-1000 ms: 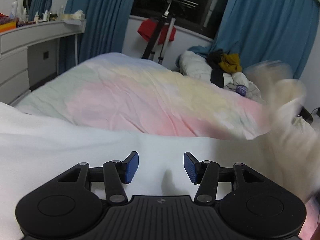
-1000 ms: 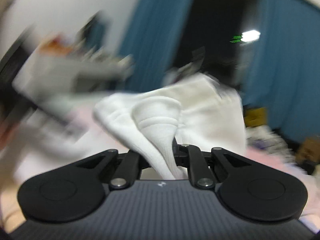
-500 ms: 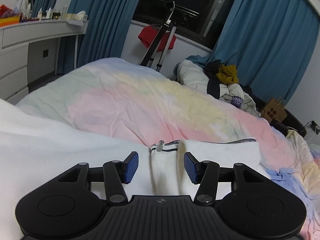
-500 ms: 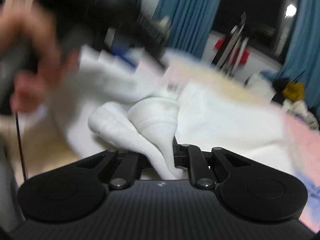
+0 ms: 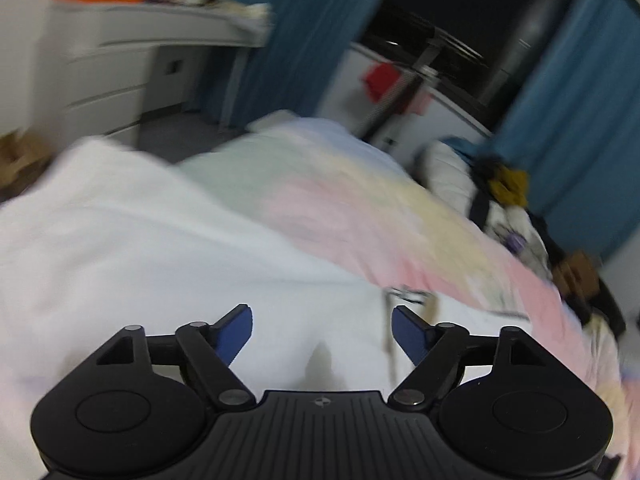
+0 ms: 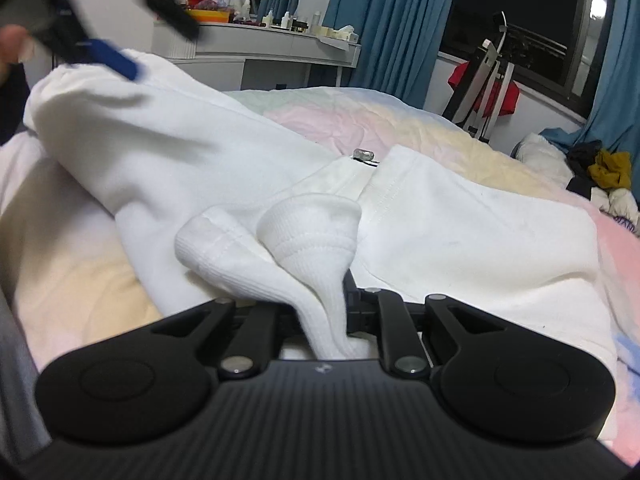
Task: Fold clothes
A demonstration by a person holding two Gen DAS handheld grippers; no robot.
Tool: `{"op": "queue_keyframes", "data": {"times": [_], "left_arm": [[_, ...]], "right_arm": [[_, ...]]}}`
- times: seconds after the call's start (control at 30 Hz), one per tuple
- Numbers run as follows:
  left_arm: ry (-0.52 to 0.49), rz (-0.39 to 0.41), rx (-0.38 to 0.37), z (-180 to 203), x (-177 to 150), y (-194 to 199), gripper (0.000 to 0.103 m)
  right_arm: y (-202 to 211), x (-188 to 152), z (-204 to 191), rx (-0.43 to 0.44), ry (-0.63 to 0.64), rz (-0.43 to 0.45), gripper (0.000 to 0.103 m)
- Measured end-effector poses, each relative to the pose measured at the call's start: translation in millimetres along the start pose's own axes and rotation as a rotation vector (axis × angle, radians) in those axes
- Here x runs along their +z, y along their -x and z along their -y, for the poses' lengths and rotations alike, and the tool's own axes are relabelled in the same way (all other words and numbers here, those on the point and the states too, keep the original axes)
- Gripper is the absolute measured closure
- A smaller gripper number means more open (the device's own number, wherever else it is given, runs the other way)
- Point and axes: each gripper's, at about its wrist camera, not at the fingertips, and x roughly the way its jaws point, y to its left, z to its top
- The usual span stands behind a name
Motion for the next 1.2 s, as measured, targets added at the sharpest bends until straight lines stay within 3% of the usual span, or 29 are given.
{"op": "queue_keyframes", "data": {"times": [0.2, 0.47, 0.7, 0.83, 1.03, 1.2], "left_arm": [[0.277, -0.017, 0.058, -80, 5, 43, 0.0], [0.545, -0.115, 0.075, -129, 4, 8, 0.004], [0.718, 0.017, 0.069, -152, 3, -11, 0.005], [0.734, 0.095, 0.082, -151, 2, -13, 0.005], [0.637, 0.114, 0.138, -129, 5, -17, 0.005], [0.675, 0.124, 0.105, -130, 0, -14, 0.005]], "right_arm": [[3, 0, 4, 0.01, -0.045, -0.003, 0.088], [6, -1, 0, -0.002, -0.046, -0.01, 0.088], [5, 0, 1, 0.0, -0.056, -0.011, 0.087], [4, 2, -2, -0.006, -0.046, -0.015, 0.087], [5, 3, -3, -0.01, -0.039, -0.02, 0.087], [7, 5, -2, -0.021, -0.054, -0.009, 0.085]]}}
